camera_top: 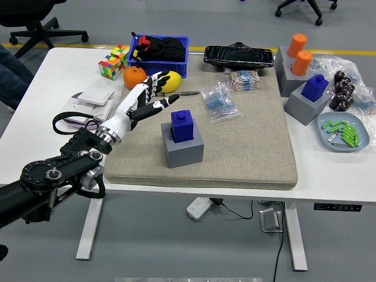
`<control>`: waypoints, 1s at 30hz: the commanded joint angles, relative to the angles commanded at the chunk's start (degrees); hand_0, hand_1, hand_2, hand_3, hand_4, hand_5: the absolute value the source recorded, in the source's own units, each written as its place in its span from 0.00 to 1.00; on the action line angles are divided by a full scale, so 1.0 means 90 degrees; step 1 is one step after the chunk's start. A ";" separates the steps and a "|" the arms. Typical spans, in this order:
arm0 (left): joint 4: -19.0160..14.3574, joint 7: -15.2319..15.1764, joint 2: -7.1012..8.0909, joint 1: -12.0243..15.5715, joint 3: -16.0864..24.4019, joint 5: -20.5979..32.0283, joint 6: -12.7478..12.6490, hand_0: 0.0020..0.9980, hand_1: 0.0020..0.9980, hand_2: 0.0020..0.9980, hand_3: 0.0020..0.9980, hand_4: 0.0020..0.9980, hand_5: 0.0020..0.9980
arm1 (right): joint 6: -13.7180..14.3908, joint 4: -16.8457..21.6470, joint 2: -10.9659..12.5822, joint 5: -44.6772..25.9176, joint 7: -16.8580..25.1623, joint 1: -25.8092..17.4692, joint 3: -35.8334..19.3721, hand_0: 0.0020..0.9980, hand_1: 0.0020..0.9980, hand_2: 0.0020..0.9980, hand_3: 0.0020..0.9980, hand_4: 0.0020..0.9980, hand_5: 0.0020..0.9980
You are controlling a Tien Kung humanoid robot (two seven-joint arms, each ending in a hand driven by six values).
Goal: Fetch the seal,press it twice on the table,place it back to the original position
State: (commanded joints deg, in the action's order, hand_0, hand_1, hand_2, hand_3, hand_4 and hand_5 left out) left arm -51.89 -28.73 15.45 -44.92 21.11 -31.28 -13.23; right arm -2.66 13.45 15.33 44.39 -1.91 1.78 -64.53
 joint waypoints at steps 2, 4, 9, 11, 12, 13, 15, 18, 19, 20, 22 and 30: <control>0.0125 -0.0327 0.0160 -0.0001 0.0109 0.0236 -0.0267 1.00 1.00 1.00 1.00 1.00 0.77 | 0.0006 0.0001 0.0001 0.0012 0.0001 0.0004 -0.0021 0.72 0.67 0.64 0.61 0.71 0.50; 0.0298 -0.0427 0.0289 -0.0021 0.0126 0.0353 -0.0439 1.00 1.00 1.00 1.00 0.98 0.76 | 0.0006 0.0002 0.0003 0.0017 0.0001 0.0004 -0.0027 0.72 0.67 0.64 0.61 0.71 0.50; 0.1072 -0.0343 0.0646 -0.0179 -0.0245 0.0517 -0.0553 1.00 1.00 1.00 1.00 0.98 0.76 | 0.0012 -0.0002 0.0012 0.0031 0.0000 -0.0002 -0.0073 0.72 0.67 0.64 0.61 0.71 0.50; 0.1434 -0.0288 0.0736 -0.0240 -0.0410 0.0621 -0.0549 0.97 0.99 0.98 0.93 0.91 0.62 | 0.0011 -0.0011 0.0008 0.0039 -0.0003 -0.0004 -0.0098 0.72 0.67 0.64 0.61 0.71 0.50; 0.1662 -0.0233 0.0783 -0.0276 -0.0516 0.0696 -0.0529 0.97 0.99 0.98 0.93 0.91 0.62 | 0.0012 -0.0008 0.0008 0.0040 0.0000 -0.0003 -0.0110 0.72 0.67 0.64 0.61 0.71 0.50; 0.1813 -0.0198 0.0803 -0.0297 -0.0579 0.0737 -0.0513 0.97 0.99 0.98 0.93 0.91 0.62 | 0.0012 -0.0006 0.0009 0.0041 0.0002 -0.0001 -0.0116 0.72 0.67 0.64 0.61 0.71 0.50; 0.2222 -0.0099 0.0839 -0.0345 -0.0772 0.0887 -0.0461 0.97 0.99 0.98 0.93 0.91 0.62 | 0.0017 -0.0003 0.0012 0.0045 0.0004 0.0008 -0.0130 0.72 0.67 0.64 0.61 0.71 0.50; 0.2726 0.0008 0.0850 -0.0388 -0.1066 0.1165 -0.0390 0.96 0.98 0.96 0.91 0.91 0.61 | 0.0026 0.0006 0.0017 0.0054 0.0012 0.0019 -0.0156 0.72 0.67 0.64 0.61 0.71 0.50; 0.2927 0.0067 0.0852 -0.0396 -0.1202 0.1315 -0.0359 0.96 0.98 0.96 0.91 0.91 0.61 | 0.0028 0.0006 0.0017 0.0054 0.0012 0.0020 -0.0158 0.72 0.67 0.64 0.61 0.71 0.50; 0.3054 0.0138 0.0857 -0.0396 -0.1281 0.1387 -0.0335 0.96 0.98 0.96 0.91 0.91 0.61 | 0.0026 0.0006 0.0015 0.0057 0.0011 0.0018 -0.0160 0.72 0.67 0.64 0.61 0.71 0.50; 0.3267 0.0274 0.0870 -0.0391 -0.1419 0.1538 -0.0287 0.96 0.98 0.96 0.91 0.90 0.62 | 0.0030 0.0005 0.0007 0.0065 0.0012 0.0008 -0.0183 0.72 0.67 0.64 0.61 0.71 0.50; 0.3604 0.0499 0.0902 -0.0387 -0.1693 0.1820 -0.0205 0.96 0.98 0.97 0.92 0.88 0.61 | 0.0018 0.0002 -0.0020 0.0079 -0.0009 -0.0035 -0.0230 0.72 0.67 0.64 0.61 0.71 0.50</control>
State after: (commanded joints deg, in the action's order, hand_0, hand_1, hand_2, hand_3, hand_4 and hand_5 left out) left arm -19.46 -24.24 23.57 -48.40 5.88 -14.90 -15.08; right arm -2.50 13.47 15.16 45.10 -1.99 1.46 -66.60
